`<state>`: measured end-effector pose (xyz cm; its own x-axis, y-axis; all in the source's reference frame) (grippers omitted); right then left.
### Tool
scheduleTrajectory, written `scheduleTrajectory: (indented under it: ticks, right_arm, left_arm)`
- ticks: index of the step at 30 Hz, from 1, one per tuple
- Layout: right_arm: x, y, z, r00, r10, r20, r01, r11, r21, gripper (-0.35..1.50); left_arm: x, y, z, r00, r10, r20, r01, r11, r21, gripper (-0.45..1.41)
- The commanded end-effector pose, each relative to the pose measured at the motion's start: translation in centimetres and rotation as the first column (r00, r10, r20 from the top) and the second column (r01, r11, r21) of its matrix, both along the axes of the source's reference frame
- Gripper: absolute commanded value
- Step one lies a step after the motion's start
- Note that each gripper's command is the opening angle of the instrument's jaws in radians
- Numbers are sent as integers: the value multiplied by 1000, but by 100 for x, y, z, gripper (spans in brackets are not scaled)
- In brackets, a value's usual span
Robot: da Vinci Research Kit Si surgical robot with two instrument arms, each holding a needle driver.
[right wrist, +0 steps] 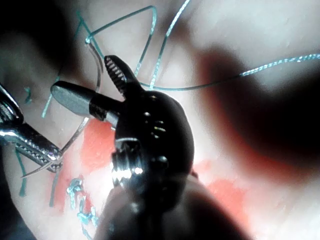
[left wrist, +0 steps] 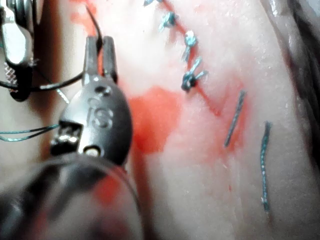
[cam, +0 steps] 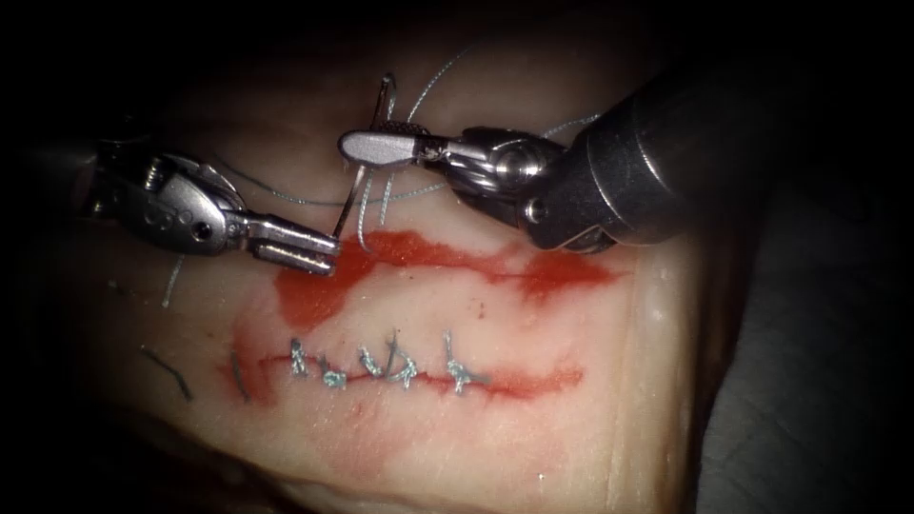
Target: Wound Closure
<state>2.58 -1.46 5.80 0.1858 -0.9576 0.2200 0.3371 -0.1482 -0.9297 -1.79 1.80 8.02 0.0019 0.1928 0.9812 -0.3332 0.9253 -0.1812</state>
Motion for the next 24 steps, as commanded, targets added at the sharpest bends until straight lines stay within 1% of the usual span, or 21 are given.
scheduleTrajectory:
  ticks: [1,3,5,6,7,8,9,11,13,16,17,18,19,20,21,22,23,24]
  right_arm:
    - [11,2,5,1000,9,-9,-9,1000,-7,83]
    - [13,2,6,1000,18,-17,-18,999,-26,83]
    - [13,2,7,999,28,-33,-30,999,-42,68]
    - [13,2,7,999,32,-37,-34,998,-45,56]
    - [13,3,8,999,35,-41,-37,998,-47,22]
    - [13,4,9,998,42,-50,-45,998,-52,-3]
    - [13,5,10,997,48,-58,-52,997,-56,-35]
    - [10,7,14,993,68,-96,-76,994,-76,-35]
    - [8,5,18,992,39,-123,-50,995,-85,-35]
    - [6,1,22,990,42,-133,-50,997,-64,-35]
    - [6,1,22,990,39,-134,-48,997,-64,-35]
    - [6,1,23,990,40,-137,-49,997,-65,-35]
    - [5,2,22,989,43,-144,-54,996,-68,-35]
    - [5,2,22,987,49,-156,-61,996,-72,-35]
    - [4,3,22,984,56,-171,-70,995,-77,-35]
    - [2,3,22,982,50,-181,-74,989,-131,-35]
    - [0,4,22,982,45,-184,-78,981,-175,-35]
    - [-2,4,22,982,40,-187,-81,972,-220,-35]
  left_arm:
    - [-5,2,5,1000,-1,-3,1,1000,9,-45]
    - [-5,2,5,1000,-3,-4,3,1000,9,-45]
    - [-5,2,5,1000,-3,-4,3,1000,9,-45]
    - [-5,2,5,1000,-3,-4,3,1000,9,-45]
    - [-5,1,5,1000,-1,-3,1,1000,9,-45]
    - [-5,1,5,1000,0,-3,0,1000,9,-45]
    - [-5,1,5,1000,0,-3,0,1000,9,-45]
    - [-6,1,4,1000,1,-5,-1,1000,21,-45]
    - [-6,2,4,1000,2,-5,-2,1000,22,-45]
    - [-6,2,4,1000,1,-10,0,999,40,-45]
    - [-6,3,4,1000,-1,-24,3,995,97,-25]
    - [-7,5,3,998,-27,-56,37,984,173,42]
    - [-7,8,3,996,-46,-78,63,969,241,79]
    - [-7,12,1,994,-59,-93,86,945,316,93]
    - [-5,16,-1,994,-66,-87,93,927,363,95]
    - [0,22,-4,993,-80,-88,110,898,426,86]
    - [5,26,-7,989,-83,-125,138,831,538,74]
    - [11,30,-10,981,-75,-177,176,724,667,66]
